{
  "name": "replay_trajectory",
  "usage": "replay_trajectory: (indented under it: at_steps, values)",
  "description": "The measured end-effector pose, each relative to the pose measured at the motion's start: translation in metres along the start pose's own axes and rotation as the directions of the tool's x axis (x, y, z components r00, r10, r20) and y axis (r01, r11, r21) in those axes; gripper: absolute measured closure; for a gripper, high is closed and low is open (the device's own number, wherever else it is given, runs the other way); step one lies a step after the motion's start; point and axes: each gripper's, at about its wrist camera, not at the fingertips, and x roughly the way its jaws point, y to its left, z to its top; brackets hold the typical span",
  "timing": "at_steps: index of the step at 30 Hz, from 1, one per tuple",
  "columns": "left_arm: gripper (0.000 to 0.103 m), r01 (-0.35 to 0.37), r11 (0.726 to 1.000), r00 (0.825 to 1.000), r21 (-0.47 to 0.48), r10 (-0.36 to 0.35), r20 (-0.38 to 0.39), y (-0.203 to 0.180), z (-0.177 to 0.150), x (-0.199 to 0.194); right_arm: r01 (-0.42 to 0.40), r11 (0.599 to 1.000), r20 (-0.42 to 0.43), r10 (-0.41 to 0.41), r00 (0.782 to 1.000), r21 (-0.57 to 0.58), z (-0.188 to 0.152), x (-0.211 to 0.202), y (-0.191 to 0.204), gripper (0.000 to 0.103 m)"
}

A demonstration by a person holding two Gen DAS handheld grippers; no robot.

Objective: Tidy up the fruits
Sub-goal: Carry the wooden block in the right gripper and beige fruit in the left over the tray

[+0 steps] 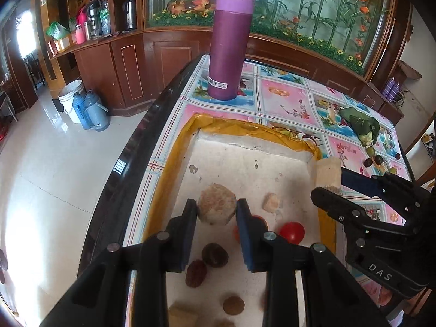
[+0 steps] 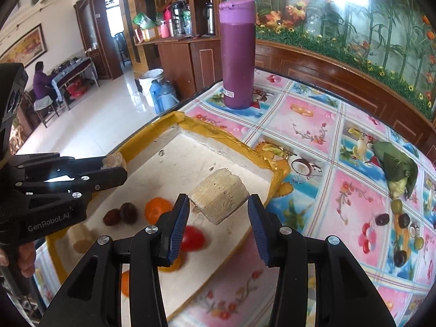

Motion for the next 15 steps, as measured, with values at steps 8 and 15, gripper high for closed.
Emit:
replay_trajectory:
  at_steps: [8, 15]
  values:
    - [0.071, -0.012, 1.000, 0.999, -0.003, 0.012, -0.041, -0.002, 0.018, 0.035, -0.014, 1.000, -0.045, 0.013, 0.999, -0.001, 0.015, 0.037, -0.008, 0.060]
    - [0.071, -0.025, 0.999, 0.997, 0.026, 0.027, -0.072, -0.004, 0.020, 0.054, -0.010, 1.000, -0.083, 0.010, 0.997, -0.003, 0.015, 0.058, -0.014, 0.060]
